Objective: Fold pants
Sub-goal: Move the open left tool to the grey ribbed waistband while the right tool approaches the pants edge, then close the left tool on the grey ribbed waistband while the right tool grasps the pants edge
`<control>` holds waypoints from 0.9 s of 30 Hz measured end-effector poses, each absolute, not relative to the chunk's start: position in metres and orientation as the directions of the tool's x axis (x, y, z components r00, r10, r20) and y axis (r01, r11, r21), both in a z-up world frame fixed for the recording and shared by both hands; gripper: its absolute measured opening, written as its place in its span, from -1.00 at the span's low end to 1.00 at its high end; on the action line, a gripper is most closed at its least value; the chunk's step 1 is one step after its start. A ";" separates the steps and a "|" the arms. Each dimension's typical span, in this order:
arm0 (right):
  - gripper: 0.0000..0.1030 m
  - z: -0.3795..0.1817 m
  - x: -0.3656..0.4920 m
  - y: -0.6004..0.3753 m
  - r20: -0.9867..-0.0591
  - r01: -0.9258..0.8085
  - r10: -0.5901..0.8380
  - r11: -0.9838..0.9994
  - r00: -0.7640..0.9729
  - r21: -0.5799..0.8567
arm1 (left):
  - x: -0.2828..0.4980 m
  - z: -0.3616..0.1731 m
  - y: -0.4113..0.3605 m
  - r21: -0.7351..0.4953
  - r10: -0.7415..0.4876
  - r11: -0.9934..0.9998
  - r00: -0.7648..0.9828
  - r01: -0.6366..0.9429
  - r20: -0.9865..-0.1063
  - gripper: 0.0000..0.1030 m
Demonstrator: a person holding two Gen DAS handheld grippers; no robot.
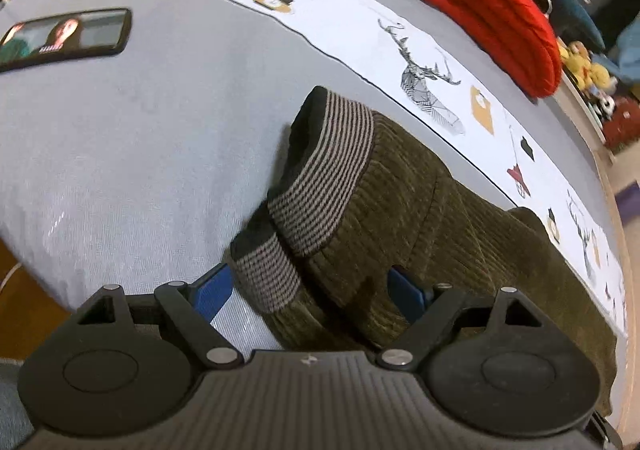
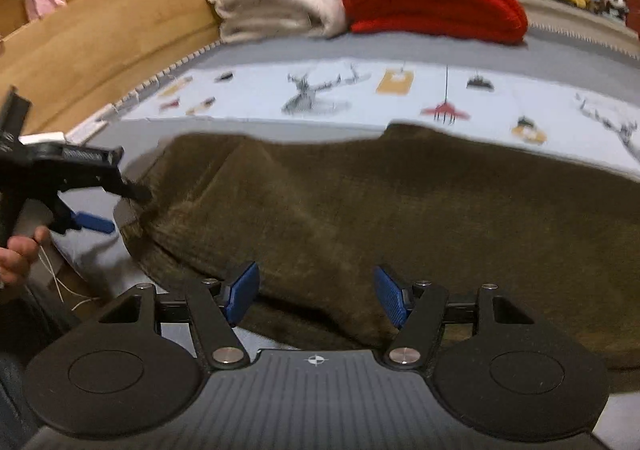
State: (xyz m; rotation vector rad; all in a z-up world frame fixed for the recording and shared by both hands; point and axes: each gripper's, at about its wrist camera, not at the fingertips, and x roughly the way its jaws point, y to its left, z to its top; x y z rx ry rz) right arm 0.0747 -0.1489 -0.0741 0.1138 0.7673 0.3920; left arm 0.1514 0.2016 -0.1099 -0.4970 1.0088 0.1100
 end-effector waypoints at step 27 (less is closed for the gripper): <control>0.27 -0.136 0.093 -0.145 -0.571 0.173 0.595 0.591 0.566 0.788 | 0.177 -0.122 0.184 -0.222 -0.082 0.936 0.445 -0.271 -0.892 0.72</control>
